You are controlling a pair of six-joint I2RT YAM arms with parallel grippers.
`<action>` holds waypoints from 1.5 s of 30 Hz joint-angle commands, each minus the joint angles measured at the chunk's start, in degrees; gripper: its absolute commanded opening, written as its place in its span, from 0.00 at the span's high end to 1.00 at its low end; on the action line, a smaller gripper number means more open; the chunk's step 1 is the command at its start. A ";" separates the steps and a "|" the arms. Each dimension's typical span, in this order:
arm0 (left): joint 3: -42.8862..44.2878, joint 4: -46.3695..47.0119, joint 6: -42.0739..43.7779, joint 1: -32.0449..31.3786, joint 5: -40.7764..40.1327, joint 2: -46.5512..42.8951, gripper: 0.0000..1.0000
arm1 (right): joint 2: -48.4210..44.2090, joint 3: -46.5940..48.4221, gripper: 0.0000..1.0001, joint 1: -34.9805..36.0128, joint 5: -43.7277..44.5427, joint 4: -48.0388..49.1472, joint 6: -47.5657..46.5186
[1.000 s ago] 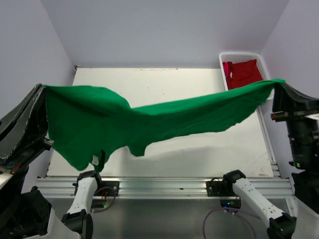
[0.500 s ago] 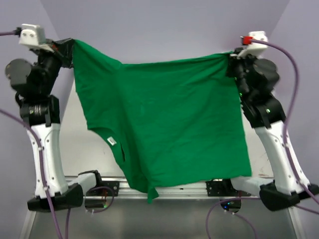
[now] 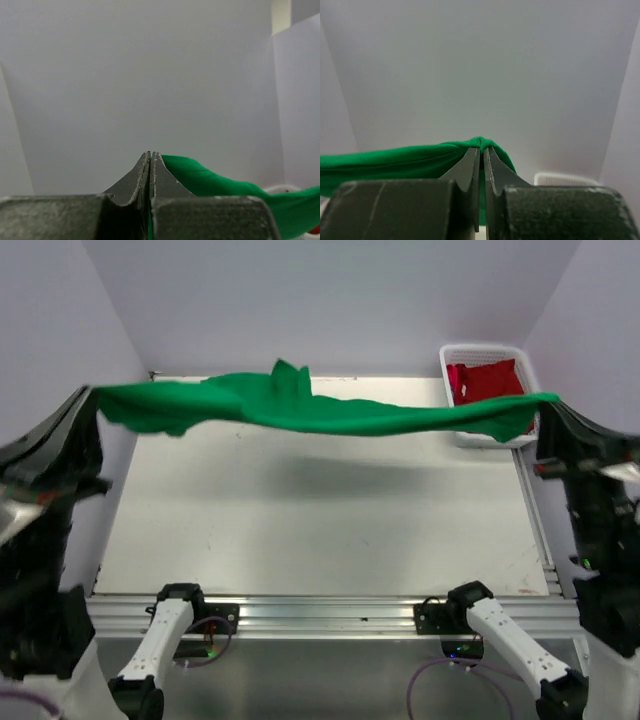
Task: Fold and stack the t-shirts
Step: Flatten out the tshirt
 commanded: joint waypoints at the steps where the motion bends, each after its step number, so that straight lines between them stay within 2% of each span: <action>1: 3.06 1.55 -1.47 0.94 1.33 -4.45 1.00 | -4.98 -1.02 1.00 -0.10 -3.83 1.42 0.88; 3: 5.61 1.02 -2.36 1.12 1.77 -5.43 1.00 | -7.36 0.56 1.00 -0.36 -3.83 -0.51 1.14; 7: 9.39 1.02 -4.47 1.47 2.56 -4.30 1.00 | -6.41 5.12 1.00 -2.12 -1.38 -3.41 1.76; 10: 9.84 0.49 -4.03 1.64 1.16 -0.96 1.00 | -1.76 7.41 1.00 -2.74 5.80 -5.43 1.84; 13: 6.59 0.49 -1.93 1.64 -2.70 2.64 1.00 | 6.06 8.91 1.00 -2.74 12.23 -8.25 3.41; 16: -0.78 2.42 -0.43 1.64 -8.75 5.54 1.00 | 14.38 8.21 1.00 -2.74 16.45 -9.92 5.18; 20: -17.00 6.38 1.41 1.64 -15.00 10.46 1.00 | 26.96 3.47 1.00 -2.74 19.45 -9.57 8.51; 22: -22.31 9.27 1.77 1.56 -17.11 14.67 1.00 | 32.77 2.76 1.00 -2.74 19.46 -9.84 9.31; 23: -27.29 10.68 1.68 1.64 -17.21 16.18 1.00 | 39.32 2.76 1.00 -2.74 19.90 -9.84 10.53; 26: -35.57 19.01 1.24 1.64 -21.42 23.11 1.00 | 51.46 3.63 1.00 -2.74 18.41 -8.87 12.03; 27: -36.13 20.00 0.81 1.73 -22.65 28.35 1.00 | 54.82 4.16 1.00 -2.65 17.88 -7.74 12.39; 29: -37.01 21.41 0.54 1.73 -23.10 33.48 1.00 | 63.59 7.04 1.00 -2.74 17.09 -7.20 12.48; 31: -37.54 24.82 -0.78 1.64 -23.71 39.62 1.00 | 68.63 9.69 1.00 -2.83 16.30 -5.88 12.57; 36: -32.98 25.81 -1.22 1.73 -25.91 50.63 1.00 | 82.16 17.87 1.00 -2.83 15.60 -2.73 12.57; 45: -26.56 28.27 -1.66 1.99 -25.91 60.04 1.00 | 86.94 23.14 1.00 -2.83 18.67 2.91 10.46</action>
